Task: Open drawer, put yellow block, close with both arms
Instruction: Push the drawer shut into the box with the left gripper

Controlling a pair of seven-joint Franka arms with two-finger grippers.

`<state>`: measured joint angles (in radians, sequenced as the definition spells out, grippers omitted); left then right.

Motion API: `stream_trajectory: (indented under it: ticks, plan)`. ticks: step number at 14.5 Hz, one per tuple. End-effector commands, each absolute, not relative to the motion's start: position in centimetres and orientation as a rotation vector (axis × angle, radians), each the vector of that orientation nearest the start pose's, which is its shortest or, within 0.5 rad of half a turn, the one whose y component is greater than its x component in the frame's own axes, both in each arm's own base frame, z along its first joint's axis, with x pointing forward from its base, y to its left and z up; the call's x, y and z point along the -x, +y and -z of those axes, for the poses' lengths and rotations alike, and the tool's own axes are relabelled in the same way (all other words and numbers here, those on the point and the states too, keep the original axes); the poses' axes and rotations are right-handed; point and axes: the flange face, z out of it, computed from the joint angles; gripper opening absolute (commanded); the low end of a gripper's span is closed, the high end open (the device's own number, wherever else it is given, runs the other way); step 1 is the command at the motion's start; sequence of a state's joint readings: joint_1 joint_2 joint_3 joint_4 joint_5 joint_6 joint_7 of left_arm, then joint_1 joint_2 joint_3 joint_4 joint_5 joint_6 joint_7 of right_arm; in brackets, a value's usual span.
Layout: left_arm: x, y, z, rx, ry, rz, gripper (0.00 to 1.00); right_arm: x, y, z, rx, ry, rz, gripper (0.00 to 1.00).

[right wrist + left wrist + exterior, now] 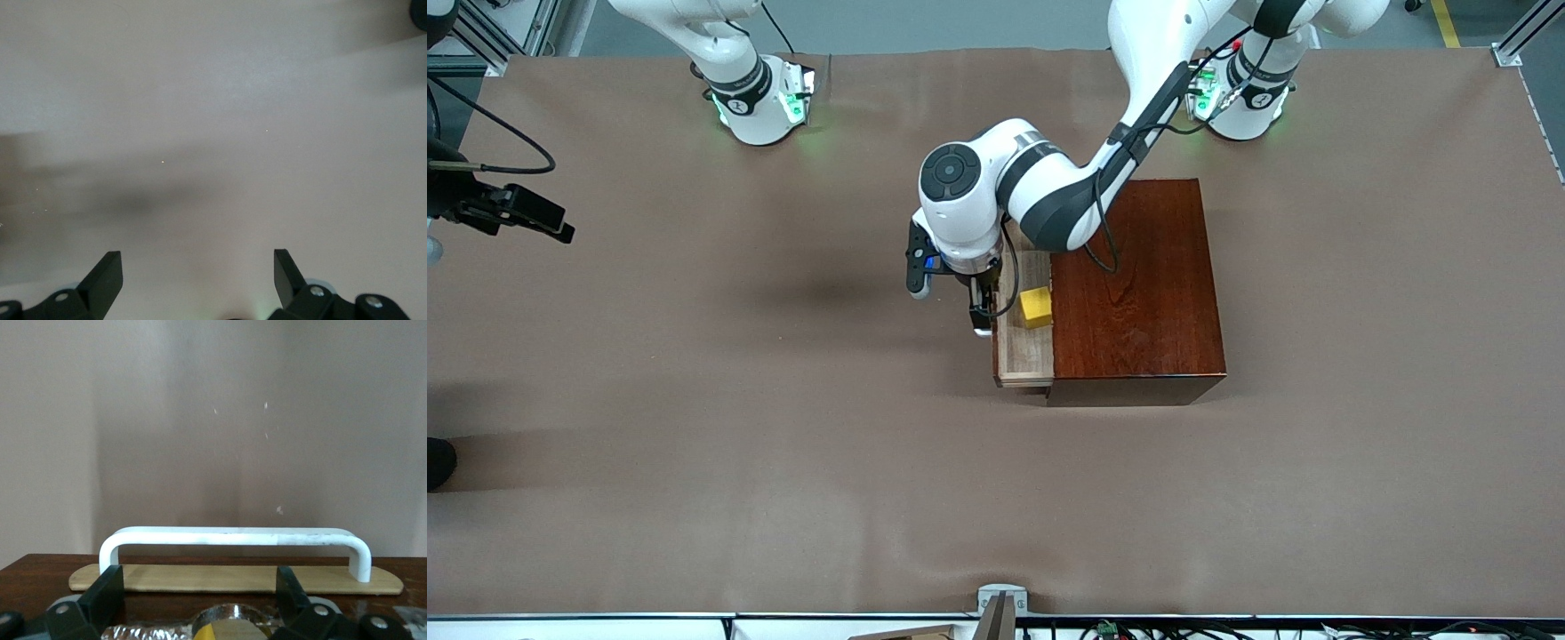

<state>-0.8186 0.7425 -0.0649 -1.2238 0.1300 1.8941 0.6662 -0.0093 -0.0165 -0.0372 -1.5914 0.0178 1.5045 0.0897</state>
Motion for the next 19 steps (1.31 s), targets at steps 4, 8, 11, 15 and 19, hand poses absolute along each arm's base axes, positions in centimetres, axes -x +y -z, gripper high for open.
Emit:
stream_trajectory:
  ticks: [4,8,11,15,19]
  plan:
    - [-49.4,-52.7,-33.0,2.029,2.080,-0.261,1.00,-53.6,-2.6,-63.0,3.115,0.233,-0.092,1.00]
    - [-49.3,-51.7,-32.7,1.979,2.042,-0.339,1.00,-53.6,-2.5,-63.0,3.115,0.231,-0.089,1.00]
    - [-49.3,-51.0,-32.6,1.945,2.013,-0.399,1.00,-53.6,-2.5,-63.0,3.115,0.231,-0.089,1.00]
    - [-49.1,-50.9,-32.5,1.952,2.003,-0.417,1.00,-53.6,-2.2,-63.0,3.116,0.224,-0.089,1.00]
    - [-48.5,-53.4,-33.8,2.195,1.828,-0.209,1.00,-53.6,-2.4,-63.0,3.116,0.226,-0.089,1.00]
